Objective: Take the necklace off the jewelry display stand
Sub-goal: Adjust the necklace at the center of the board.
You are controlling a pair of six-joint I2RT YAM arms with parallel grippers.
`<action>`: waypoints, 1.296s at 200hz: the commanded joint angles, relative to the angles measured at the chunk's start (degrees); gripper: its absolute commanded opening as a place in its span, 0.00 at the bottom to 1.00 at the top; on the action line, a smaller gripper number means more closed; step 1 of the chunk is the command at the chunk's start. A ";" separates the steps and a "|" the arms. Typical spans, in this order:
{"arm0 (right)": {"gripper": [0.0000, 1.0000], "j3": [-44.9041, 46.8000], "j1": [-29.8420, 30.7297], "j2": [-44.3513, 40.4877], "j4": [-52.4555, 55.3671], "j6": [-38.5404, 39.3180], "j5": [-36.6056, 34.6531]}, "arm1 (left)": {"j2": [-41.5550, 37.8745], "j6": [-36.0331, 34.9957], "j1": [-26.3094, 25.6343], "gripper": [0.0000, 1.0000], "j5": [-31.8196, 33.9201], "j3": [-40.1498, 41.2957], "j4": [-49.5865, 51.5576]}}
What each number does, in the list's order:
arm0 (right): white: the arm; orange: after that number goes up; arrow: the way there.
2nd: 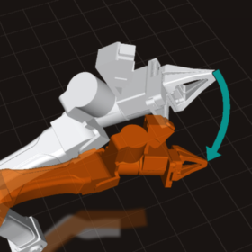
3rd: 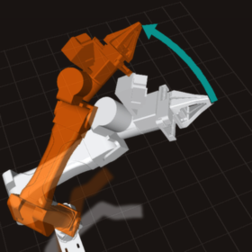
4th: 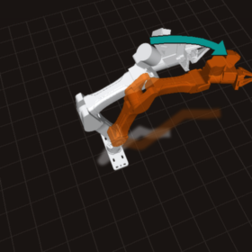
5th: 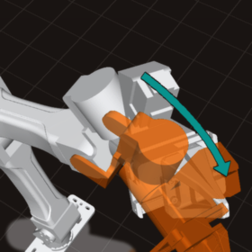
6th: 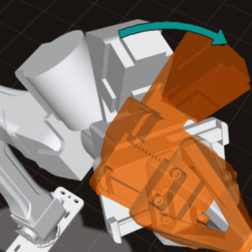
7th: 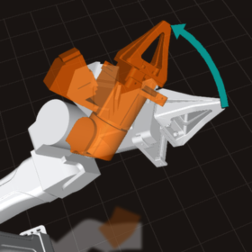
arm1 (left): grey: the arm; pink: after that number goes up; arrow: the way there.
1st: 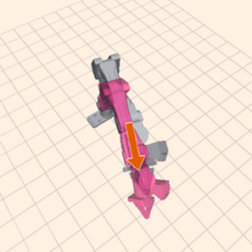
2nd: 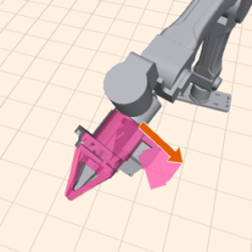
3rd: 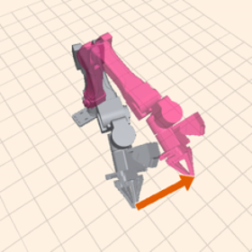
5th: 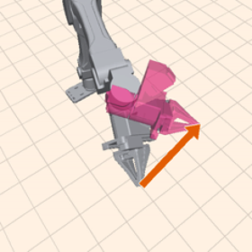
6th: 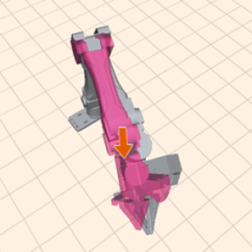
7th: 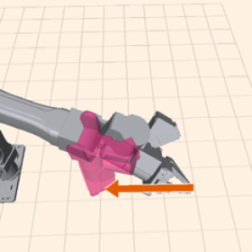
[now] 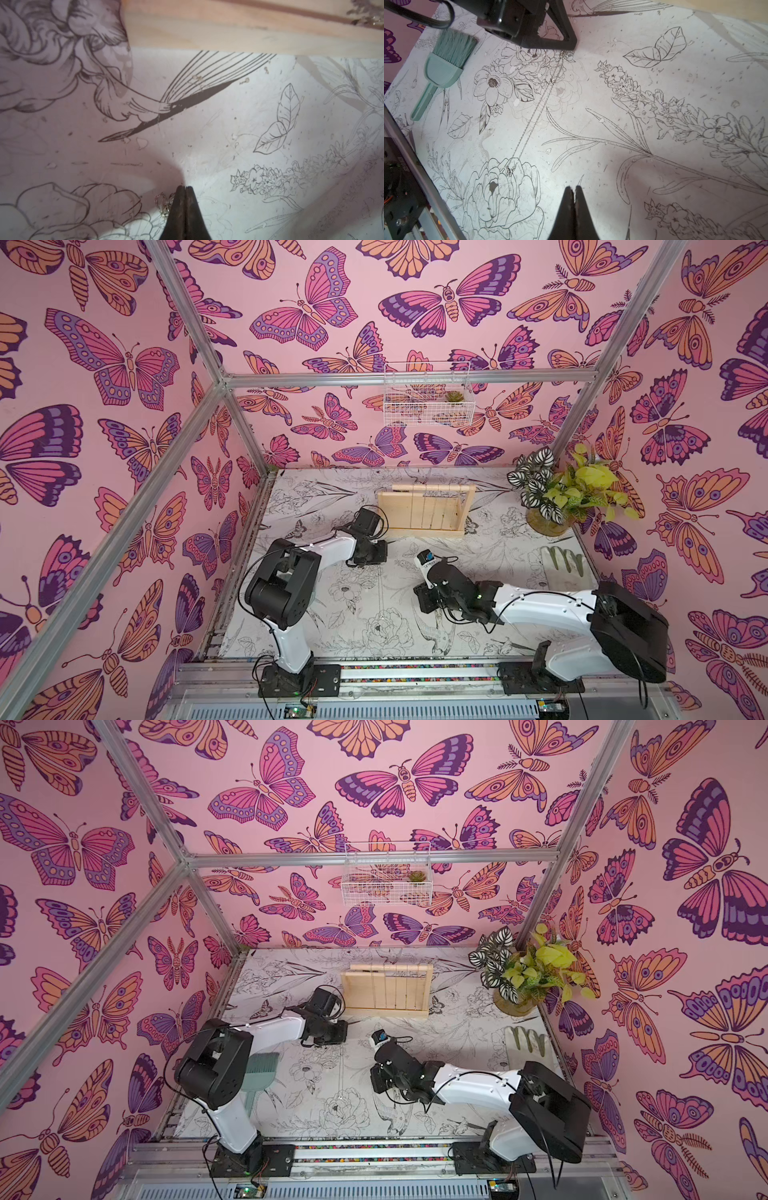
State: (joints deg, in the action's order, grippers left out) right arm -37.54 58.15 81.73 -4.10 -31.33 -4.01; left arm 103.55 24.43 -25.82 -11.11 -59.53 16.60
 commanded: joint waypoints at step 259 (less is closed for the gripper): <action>0.00 0.85 -0.85 0.44 -2.14 -0.80 1.21 | -0.29 -2.89 1.13 0.00 -3.21 -0.59 5.43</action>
State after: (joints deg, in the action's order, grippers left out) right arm -37.06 57.71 81.73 -5.43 -31.59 -3.33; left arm 102.19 22.55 -25.04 -13.17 -60.69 20.05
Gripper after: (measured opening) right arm 0.063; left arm 0.044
